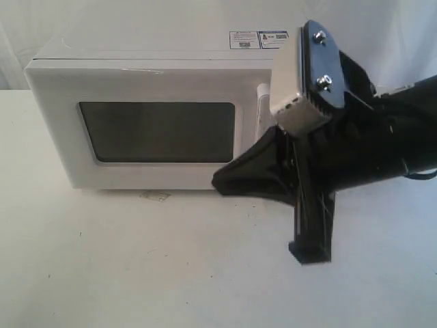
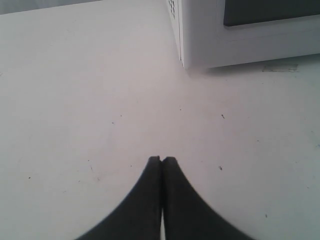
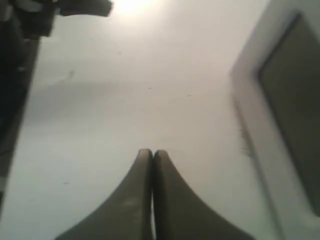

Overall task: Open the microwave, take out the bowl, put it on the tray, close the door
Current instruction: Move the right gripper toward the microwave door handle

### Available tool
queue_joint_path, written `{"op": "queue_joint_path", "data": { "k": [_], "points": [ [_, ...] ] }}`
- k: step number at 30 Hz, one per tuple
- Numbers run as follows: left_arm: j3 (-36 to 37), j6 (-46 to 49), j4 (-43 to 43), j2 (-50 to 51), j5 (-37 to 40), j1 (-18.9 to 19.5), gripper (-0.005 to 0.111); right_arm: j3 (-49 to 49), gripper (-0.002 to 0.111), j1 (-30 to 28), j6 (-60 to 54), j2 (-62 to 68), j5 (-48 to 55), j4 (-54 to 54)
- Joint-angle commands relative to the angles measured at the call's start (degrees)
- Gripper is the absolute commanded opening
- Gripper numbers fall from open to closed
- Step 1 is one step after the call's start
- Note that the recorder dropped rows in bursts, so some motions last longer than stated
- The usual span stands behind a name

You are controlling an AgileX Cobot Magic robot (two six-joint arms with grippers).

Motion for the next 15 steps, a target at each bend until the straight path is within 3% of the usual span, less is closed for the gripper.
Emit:
{"op": "queue_joint_path", "data": {
  "k": [1, 9, 12, 15],
  "points": [
    [0.18, 0.16, -0.65, -0.29, 0.19, -0.1, 0.0, -0.36, 0.0, -3.37, 0.85, -0.21, -10.68, -0.92],
    [0.18, 0.16, -0.65, -0.29, 0.19, -0.1, 0.0, -0.36, 0.0, -16.07, -1.92, 5.36, -8.56, 4.47],
    [0.18, 0.16, -0.65, -0.29, 0.19, -0.1, 0.0, -0.36, 0.0, -20.97, -10.14, 10.02, 1.93, 12.34],
    [0.18, 0.16, -0.65, -0.29, 0.19, -0.1, 0.0, -0.36, 0.0, -24.88, -15.32, 15.03, 18.78, 17.31]
  ]
}}
